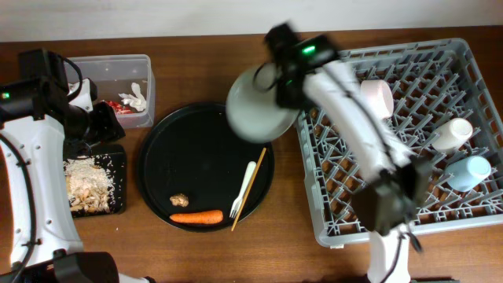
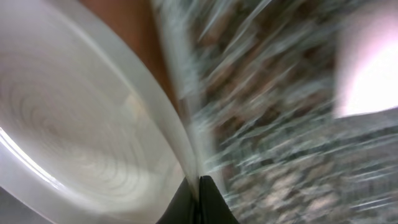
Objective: Sort waste into correct bins and load items into the dishwasher rack
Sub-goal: 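Stand the plate upright in the rack with the right gripper and release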
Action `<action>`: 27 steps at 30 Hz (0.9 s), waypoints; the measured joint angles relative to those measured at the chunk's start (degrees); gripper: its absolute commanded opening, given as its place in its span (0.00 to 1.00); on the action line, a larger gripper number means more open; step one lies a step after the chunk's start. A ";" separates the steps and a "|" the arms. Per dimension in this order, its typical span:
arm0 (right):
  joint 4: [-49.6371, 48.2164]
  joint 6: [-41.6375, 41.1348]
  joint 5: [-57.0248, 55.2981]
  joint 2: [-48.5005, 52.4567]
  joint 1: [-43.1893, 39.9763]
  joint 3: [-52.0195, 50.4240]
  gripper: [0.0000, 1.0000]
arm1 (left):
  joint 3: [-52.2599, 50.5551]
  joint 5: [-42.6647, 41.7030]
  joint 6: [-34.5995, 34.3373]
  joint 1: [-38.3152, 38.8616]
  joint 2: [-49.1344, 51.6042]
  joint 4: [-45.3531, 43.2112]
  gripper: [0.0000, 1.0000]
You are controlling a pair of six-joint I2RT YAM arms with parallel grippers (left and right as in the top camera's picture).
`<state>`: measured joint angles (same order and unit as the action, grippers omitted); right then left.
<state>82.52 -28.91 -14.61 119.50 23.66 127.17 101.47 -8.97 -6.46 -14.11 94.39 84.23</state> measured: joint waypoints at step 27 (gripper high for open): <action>-7.10 -11.02 -47.58 -5.81 -3.50 -26.51 0.04 | 0.00 0.00 0.00 0.00 0.00 0.22 0.52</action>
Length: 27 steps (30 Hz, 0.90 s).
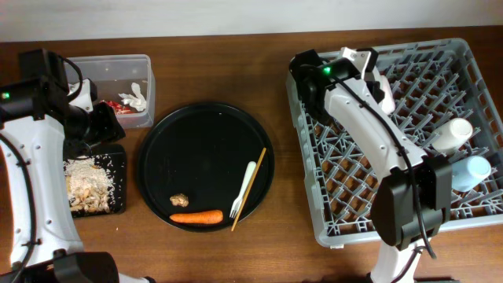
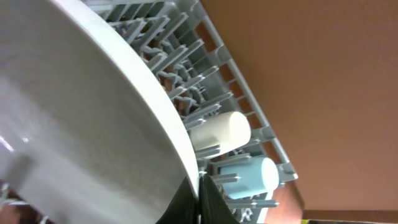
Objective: Sort waste into correct bins and load items into the dishwasher rack
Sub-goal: 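Stand the plate upright in the rack with the right gripper and release, then reach the right gripper to the round tray and grasp the wooden chopstick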
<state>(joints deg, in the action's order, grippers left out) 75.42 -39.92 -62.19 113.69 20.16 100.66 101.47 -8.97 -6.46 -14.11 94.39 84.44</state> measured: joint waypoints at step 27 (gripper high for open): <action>-1.31 5.73 37.81 -19.30 6.93 -0.17 0.99 | 0.00 0.02 0.00 0.00 0.00 -0.04 0.53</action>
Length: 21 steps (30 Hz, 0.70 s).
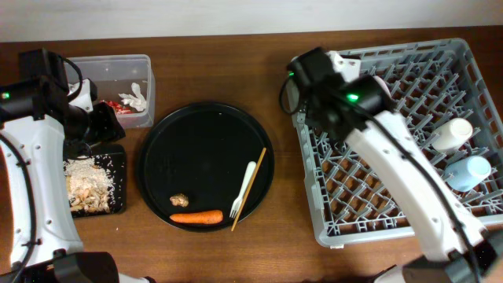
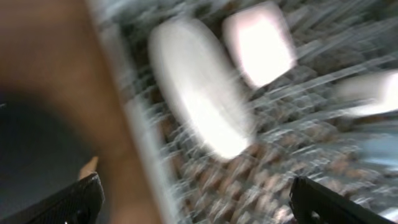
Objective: Sort waste into correct bins and load items into the dishwasher rack
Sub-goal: 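Reach the right gripper to the round tray and grasp the wooden chopstick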
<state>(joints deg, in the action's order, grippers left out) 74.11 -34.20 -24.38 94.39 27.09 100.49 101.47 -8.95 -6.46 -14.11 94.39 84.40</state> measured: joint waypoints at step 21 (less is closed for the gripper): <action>-19.28 -14.21 35.69 13.73 15.72 -19.85 0.88 | 0.00 0.00 0.00 0.00 0.00 -0.17 0.53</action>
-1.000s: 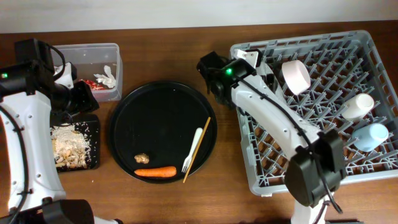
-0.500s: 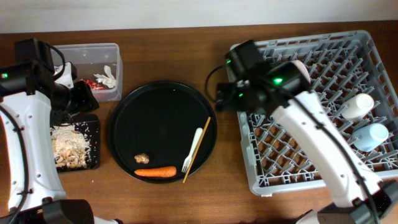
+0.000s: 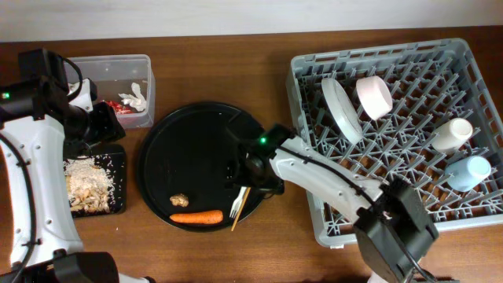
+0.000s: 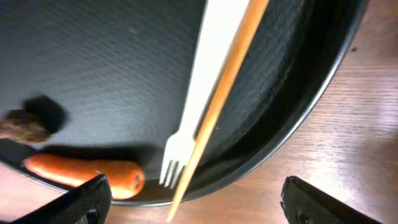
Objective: Sort waste into correct bins and load items into the dishwasher rack
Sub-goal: 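Reach the right gripper to the round tray and grasp the wooden chopstick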
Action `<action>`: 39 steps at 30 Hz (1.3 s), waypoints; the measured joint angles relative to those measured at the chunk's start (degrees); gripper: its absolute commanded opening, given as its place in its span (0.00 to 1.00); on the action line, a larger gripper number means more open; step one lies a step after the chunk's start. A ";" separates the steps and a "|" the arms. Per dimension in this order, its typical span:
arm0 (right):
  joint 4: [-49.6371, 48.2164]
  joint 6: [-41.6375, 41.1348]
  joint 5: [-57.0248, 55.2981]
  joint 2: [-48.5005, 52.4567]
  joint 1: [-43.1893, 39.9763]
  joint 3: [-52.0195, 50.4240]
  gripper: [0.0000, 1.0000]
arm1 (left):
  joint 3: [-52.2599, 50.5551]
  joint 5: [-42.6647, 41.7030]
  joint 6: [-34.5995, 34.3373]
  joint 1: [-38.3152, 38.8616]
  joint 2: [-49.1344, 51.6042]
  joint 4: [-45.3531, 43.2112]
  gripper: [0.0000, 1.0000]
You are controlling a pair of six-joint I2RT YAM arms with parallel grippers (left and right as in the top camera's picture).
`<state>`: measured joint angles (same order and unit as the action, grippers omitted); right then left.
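Note:
A white fork (image 4: 199, 93) and a wooden chopstick (image 4: 219, 102) lie side by side at the right of the round black tray (image 3: 189, 149). My right gripper (image 4: 196, 186) hangs open just above them, one finger on either side, holding nothing; from overhead it (image 3: 250, 182) covers their upper ends. A carrot (image 4: 84, 174) and a small brown scrap (image 4: 22, 124) lie at the tray's front. A white plate (image 3: 340, 110) stands on edge in the grey dishwasher rack (image 3: 314, 212). My left gripper (image 3: 96, 124) hovers between the two bins; its jaws do not show.
The rack also holds a pink cup (image 3: 373, 96), a cream cup (image 3: 453, 134) and a blue cup (image 3: 468, 171). A clear bin (image 3: 145, 67) with wrappers stands at the far left, and a black bin (image 3: 119, 169) with food scraps sits in front of it.
My right gripper was open at the rack's left edge beside the plate. It is now over the tray's right side, above the fork and chopstick. The left arm has not moved.
My right gripper first held the white plate between the tray and the rack. Then it held the plate inside the rack's far-left part. Then it was open with the plate standing in the rack, and now it is above the fork on the tray.

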<state>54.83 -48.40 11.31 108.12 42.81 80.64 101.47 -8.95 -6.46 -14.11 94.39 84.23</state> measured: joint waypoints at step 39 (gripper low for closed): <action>-10.19 -4.31 -2.34 5.95 3.04 -5.01 0.04 | 0.00 -0.02 0.00 0.00 0.00 0.04 0.53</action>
<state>44.64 -52.71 8.97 114.06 45.84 75.64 101.47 -8.97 -6.46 -14.11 94.39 84.27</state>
